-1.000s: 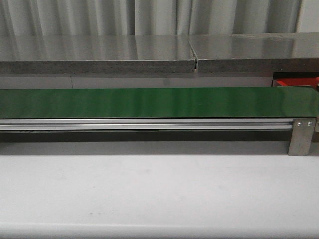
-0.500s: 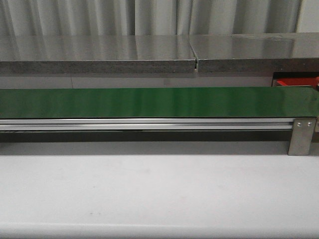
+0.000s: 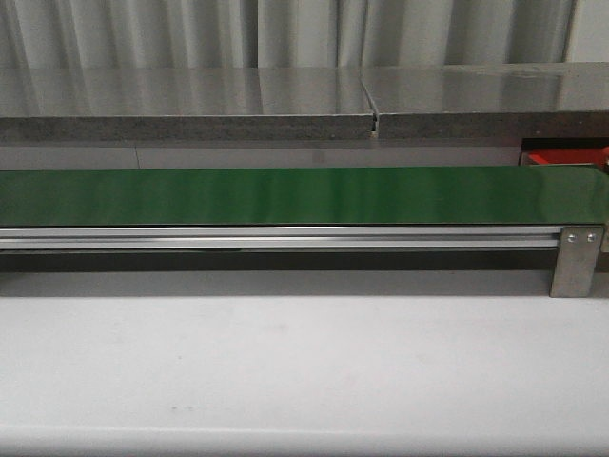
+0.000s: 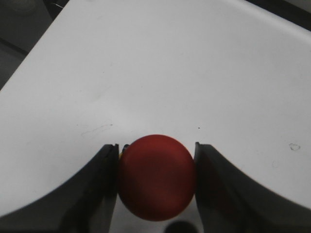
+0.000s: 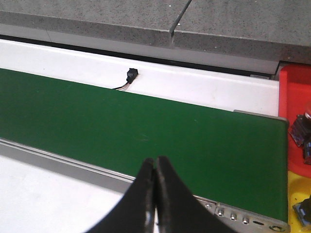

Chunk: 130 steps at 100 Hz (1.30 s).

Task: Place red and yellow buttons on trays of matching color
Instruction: 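Grasp the red mushroom button with the left gripper and lift it, then set the red button on the belt start and open the left gripper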

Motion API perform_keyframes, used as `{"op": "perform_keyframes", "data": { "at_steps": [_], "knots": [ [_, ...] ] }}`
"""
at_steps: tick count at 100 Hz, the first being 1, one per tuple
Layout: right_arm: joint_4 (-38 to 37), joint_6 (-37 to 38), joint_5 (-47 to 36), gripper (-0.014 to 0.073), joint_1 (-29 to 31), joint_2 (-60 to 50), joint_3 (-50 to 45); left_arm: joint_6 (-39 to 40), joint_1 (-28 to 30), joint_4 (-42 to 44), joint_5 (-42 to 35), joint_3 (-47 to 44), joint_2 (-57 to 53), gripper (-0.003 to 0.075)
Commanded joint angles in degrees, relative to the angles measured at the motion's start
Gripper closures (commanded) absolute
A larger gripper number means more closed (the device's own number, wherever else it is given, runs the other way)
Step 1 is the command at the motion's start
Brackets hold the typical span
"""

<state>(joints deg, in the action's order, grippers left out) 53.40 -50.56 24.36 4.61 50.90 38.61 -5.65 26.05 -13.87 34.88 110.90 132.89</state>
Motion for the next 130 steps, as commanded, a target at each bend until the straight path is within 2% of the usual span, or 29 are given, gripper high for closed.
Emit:
{"op": "perform_keyframes", "data": {
  "at_steps": [1,50,71,103,130],
  "knots": [
    [1.0,-0.3,-2.1,0.0669,-0.1,-0.8,1.5,0.5,0.0,-0.9,-3.3,1.8,-3.6,0.0524],
    [1.0,-0.3,-2.1,0.0669,-0.1,-0.8,1.5,0.5,0.0,-2.5,-0.9,1.8,-9.3,0.0531],
    [1.0,-0.3,-2.1,0.0669,-0.1,-0.8,1.5,-1.5,0.0,-6.6,0.9,-0.2,-13.2,0.0531],
    [1.0,-0.3,-2.1,0.0669,-0.1,-0.8,1.5,-4.2,0.0,-9.2,-0.5,-11.0,-23.2,0.0531],
    [1.0,-0.3,-2.1,0.0669,-0.1,-0.8,1.5,-6.3,-2.7,-9.8,-6.5,-25.4,-33.1,0.0531]
  ]
}}
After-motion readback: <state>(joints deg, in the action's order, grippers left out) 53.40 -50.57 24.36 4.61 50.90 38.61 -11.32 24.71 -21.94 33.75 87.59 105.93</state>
